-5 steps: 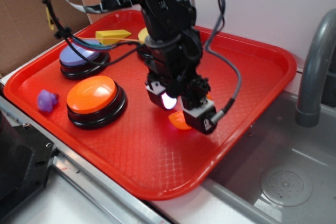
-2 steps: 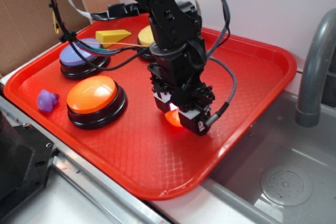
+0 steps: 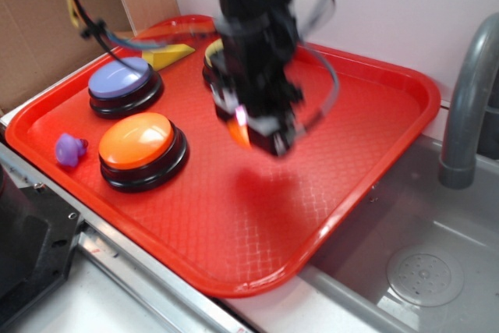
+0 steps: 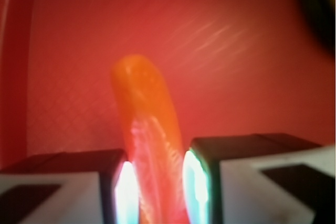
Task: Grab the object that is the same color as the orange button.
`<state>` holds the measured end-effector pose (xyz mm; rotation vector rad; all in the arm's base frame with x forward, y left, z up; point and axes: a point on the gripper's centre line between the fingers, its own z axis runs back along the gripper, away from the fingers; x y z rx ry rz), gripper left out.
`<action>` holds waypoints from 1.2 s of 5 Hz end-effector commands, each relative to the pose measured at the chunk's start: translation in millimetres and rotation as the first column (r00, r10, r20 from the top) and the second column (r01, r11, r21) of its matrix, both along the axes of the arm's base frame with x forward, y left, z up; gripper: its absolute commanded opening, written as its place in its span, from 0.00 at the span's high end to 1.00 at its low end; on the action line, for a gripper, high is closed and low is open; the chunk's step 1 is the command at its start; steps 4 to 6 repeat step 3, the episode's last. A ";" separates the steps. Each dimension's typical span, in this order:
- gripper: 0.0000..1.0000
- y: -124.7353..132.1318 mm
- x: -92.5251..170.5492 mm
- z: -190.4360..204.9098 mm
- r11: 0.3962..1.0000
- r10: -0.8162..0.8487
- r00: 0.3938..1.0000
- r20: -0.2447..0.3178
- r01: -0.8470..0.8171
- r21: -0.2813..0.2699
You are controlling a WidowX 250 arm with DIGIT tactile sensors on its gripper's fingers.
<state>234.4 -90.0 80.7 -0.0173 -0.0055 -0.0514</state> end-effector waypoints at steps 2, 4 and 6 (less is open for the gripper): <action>1.00 81.5 7.2 76.6 0.999 -0.016 0.996 0.091 0.013 0.033; 1.00 79.9 9.9 76.8 0.997 -0.037 0.995 0.094 0.031 0.070; 1.00 79.9 9.9 76.8 0.997 -0.037 0.995 0.094 0.031 0.070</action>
